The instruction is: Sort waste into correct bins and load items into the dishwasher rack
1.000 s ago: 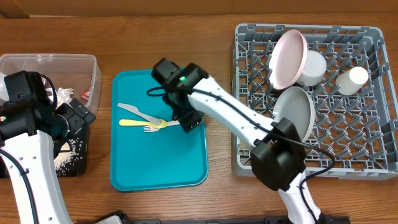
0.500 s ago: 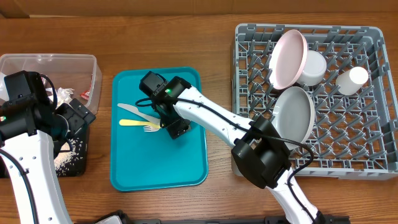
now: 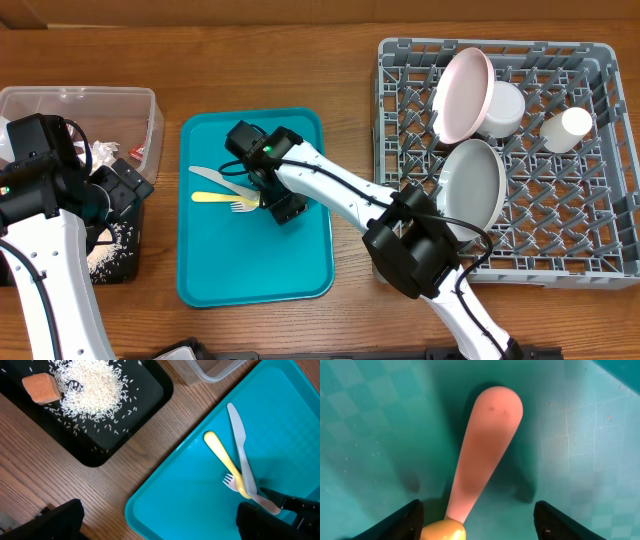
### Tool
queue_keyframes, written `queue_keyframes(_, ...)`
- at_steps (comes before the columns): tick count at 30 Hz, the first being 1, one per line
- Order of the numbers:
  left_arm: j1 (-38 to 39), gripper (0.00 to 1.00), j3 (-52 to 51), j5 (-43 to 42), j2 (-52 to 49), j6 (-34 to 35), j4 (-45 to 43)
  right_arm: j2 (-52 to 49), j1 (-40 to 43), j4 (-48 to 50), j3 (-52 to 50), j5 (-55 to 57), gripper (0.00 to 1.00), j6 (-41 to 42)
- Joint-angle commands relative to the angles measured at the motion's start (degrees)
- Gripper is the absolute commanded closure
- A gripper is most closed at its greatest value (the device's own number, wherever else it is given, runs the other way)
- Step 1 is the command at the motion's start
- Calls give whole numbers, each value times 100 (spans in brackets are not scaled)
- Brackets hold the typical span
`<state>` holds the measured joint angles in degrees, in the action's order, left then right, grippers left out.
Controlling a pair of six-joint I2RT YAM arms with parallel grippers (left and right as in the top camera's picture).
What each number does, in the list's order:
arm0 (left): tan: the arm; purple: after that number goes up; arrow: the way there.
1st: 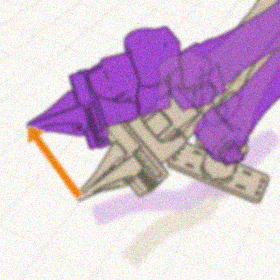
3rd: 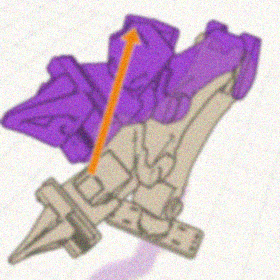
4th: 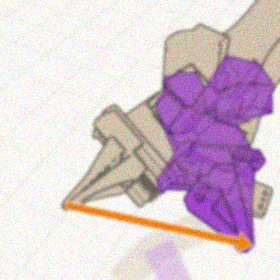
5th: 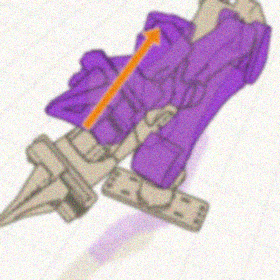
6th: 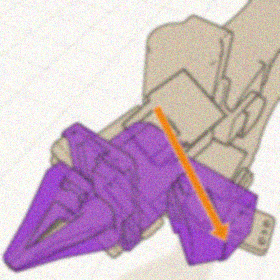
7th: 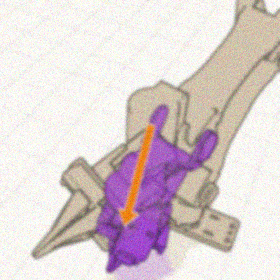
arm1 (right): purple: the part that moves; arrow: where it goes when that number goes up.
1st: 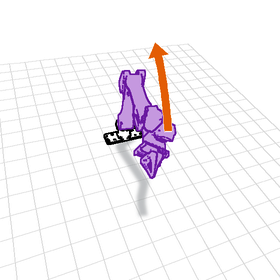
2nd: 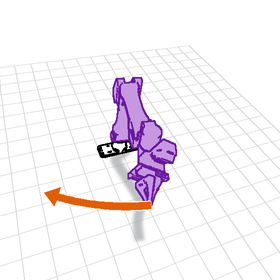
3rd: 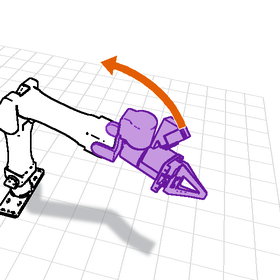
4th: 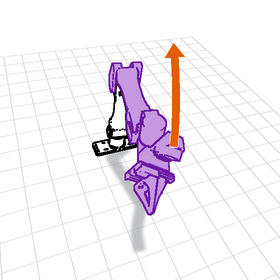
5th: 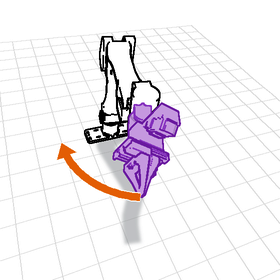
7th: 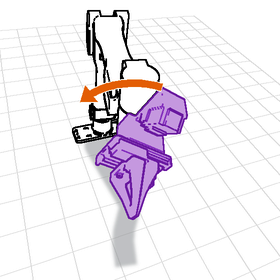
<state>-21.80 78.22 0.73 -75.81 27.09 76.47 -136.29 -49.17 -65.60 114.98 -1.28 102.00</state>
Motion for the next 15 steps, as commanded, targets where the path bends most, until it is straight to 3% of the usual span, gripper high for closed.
queue_keyframes(1,-31,0,-15,76,7,81,-7,-59,-28,-4,48,144,27,50)
queue_keyframes(10,-31,0,-15,76,7,81,-7,-291,-26,-59,48,17,28,50)
queue_keyframes(15,-31,0,-15,76,7,81,-7,-304,-22,-48,48,-26,40,48)
